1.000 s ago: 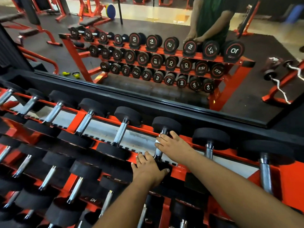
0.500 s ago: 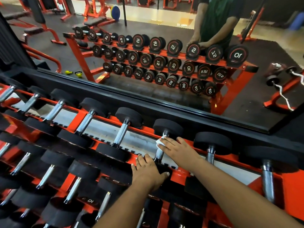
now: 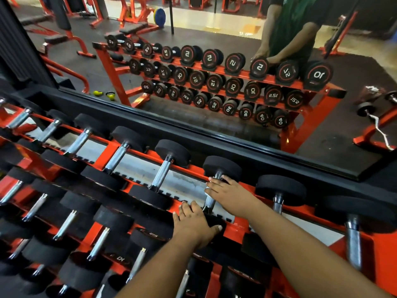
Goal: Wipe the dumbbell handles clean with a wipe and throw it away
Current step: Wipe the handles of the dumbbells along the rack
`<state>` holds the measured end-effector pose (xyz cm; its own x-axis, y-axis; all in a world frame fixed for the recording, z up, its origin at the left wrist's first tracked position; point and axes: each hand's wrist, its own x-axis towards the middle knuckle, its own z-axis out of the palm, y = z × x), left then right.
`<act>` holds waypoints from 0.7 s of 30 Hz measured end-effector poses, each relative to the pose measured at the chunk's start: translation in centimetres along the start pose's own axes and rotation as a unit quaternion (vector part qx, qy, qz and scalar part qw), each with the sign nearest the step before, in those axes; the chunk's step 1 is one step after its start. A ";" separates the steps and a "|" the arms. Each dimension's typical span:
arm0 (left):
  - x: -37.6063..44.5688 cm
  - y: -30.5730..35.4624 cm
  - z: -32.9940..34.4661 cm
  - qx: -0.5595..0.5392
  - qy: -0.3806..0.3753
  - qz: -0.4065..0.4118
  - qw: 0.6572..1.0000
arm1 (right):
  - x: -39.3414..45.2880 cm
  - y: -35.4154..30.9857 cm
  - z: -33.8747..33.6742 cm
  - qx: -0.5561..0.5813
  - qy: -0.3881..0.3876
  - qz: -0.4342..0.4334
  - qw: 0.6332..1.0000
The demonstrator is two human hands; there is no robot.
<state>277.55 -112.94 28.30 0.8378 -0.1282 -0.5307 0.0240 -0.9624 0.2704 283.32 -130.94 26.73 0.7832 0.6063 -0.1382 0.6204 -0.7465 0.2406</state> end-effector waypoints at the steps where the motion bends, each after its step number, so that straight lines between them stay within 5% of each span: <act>1: 0.0 0.0 0.0 0.002 -0.001 0.000 1.000 | 0.4 -0.1 -0.1 -0.002 0.000 0.004 1.000; 9: 0.3 -0.2 0.4 0.001 0.004 0.004 1.000 | -1.0 -1.7 1.3 0.034 0.029 0.133 0.990; 17: 0.3 -0.1 0.2 0.008 0.002 0.003 1.000 | -1.2 -1.7 0.6 0.009 0.021 0.154 0.988; 21: 0.3 -0.2 0.2 0.003 -0.001 0.006 1.000 | -2.5 -3.0 1.2 0.075 0.008 0.022 0.997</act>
<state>277.70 -112.81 27.97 0.8364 -0.1400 -0.5299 0.0115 -0.9621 0.2724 279.57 -130.57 25.22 0.8093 0.5759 -0.1158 0.5863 -0.8041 0.0987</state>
